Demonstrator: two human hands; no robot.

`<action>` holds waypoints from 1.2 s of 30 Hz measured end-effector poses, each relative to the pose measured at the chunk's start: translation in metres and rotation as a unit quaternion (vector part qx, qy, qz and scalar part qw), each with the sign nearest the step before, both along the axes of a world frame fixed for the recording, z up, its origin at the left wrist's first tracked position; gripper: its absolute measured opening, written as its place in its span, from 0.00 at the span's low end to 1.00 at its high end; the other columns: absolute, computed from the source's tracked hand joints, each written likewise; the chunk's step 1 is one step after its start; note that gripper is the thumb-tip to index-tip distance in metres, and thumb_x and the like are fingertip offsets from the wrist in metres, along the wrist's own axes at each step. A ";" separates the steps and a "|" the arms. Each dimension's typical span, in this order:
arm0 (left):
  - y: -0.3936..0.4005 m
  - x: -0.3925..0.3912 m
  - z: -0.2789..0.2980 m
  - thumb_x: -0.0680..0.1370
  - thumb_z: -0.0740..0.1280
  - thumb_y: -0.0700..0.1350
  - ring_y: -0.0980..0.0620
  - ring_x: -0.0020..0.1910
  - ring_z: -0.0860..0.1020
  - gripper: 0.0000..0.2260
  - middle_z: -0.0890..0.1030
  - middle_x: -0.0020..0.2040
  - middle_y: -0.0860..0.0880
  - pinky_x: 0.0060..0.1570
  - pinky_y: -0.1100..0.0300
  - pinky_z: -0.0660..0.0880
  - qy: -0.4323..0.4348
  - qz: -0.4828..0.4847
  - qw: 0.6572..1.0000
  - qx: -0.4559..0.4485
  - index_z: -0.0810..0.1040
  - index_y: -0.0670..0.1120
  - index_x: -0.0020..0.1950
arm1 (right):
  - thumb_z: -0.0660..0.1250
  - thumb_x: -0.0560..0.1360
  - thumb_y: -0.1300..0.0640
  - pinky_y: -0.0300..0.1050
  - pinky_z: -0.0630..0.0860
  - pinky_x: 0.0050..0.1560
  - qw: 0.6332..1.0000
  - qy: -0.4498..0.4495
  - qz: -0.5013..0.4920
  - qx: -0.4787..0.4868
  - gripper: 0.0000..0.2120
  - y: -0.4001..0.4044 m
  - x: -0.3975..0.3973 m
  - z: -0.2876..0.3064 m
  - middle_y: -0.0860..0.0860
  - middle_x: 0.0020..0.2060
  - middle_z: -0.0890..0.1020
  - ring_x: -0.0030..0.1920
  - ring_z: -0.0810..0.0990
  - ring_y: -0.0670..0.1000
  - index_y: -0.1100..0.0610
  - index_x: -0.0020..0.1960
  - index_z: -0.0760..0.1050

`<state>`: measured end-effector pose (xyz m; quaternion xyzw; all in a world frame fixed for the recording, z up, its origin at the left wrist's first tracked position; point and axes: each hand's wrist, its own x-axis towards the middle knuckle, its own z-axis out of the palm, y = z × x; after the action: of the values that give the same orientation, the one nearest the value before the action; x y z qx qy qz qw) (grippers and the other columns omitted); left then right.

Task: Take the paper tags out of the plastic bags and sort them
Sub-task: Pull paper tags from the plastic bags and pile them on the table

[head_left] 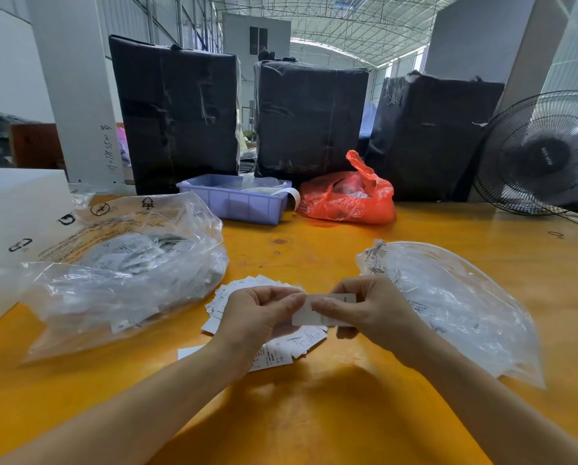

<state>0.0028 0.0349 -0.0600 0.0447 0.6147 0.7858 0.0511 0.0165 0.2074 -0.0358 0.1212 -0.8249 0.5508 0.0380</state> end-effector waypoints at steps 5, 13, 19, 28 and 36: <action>0.000 0.001 0.002 0.61 0.73 0.40 0.47 0.40 0.84 0.15 0.84 0.42 0.38 0.38 0.63 0.81 -0.002 -0.021 0.999 0.050 0.80 0.37 0.46 | 0.72 0.71 0.63 0.38 0.75 0.26 0.991 0.080 -0.061 -0.088 0.05 0.004 -0.001 0.006 0.57 0.30 0.81 0.26 0.79 0.50 0.65 0.40 0.79; -0.001 0.001 0.003 0.63 0.72 0.37 0.46 0.39 0.84 0.16 0.84 0.42 0.36 0.38 0.63 0.81 -0.007 -0.036 0.997 0.073 0.78 0.33 0.50 | 0.73 0.71 0.63 0.36 0.77 0.29 0.987 0.144 -0.074 -0.014 0.05 -0.001 0.000 0.002 0.54 0.34 0.80 0.28 0.80 0.45 0.59 0.37 0.78; -0.001 0.001 0.003 0.65 0.72 0.36 0.46 0.40 0.84 0.14 0.84 0.42 0.37 0.35 0.65 0.79 -0.008 -0.030 0.997 0.072 0.78 0.35 0.50 | 0.73 0.71 0.62 0.46 0.81 0.31 0.977 0.184 -0.095 0.042 0.06 -0.001 0.002 0.003 0.52 0.34 0.81 0.30 0.81 0.50 0.56 0.37 0.78; 0.000 -0.001 0.000 0.62 0.73 0.39 0.46 0.43 0.84 0.18 0.85 0.42 0.40 0.37 0.64 0.79 0.016 -0.015 0.999 0.050 0.79 0.36 0.51 | 0.73 0.70 0.63 0.44 0.80 0.29 0.980 0.177 -0.086 0.036 0.08 -0.002 0.001 0.001 0.50 0.32 0.80 0.31 0.81 0.48 0.55 0.36 0.77; -0.001 -0.002 -0.003 0.63 0.73 0.39 0.44 0.42 0.84 0.17 0.85 0.43 0.40 0.38 0.63 0.80 0.026 -0.030 0.999 0.030 0.79 0.37 0.50 | 0.74 0.70 0.62 0.50 0.81 0.33 0.984 0.156 -0.059 0.059 0.05 -0.001 -0.003 -0.004 0.50 0.33 0.82 0.31 0.83 0.50 0.56 0.39 0.78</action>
<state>0.0009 0.0341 -0.0627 0.0854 0.5902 0.8006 0.0573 0.0139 0.2059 -0.0400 0.1593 -0.8453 0.4726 0.1918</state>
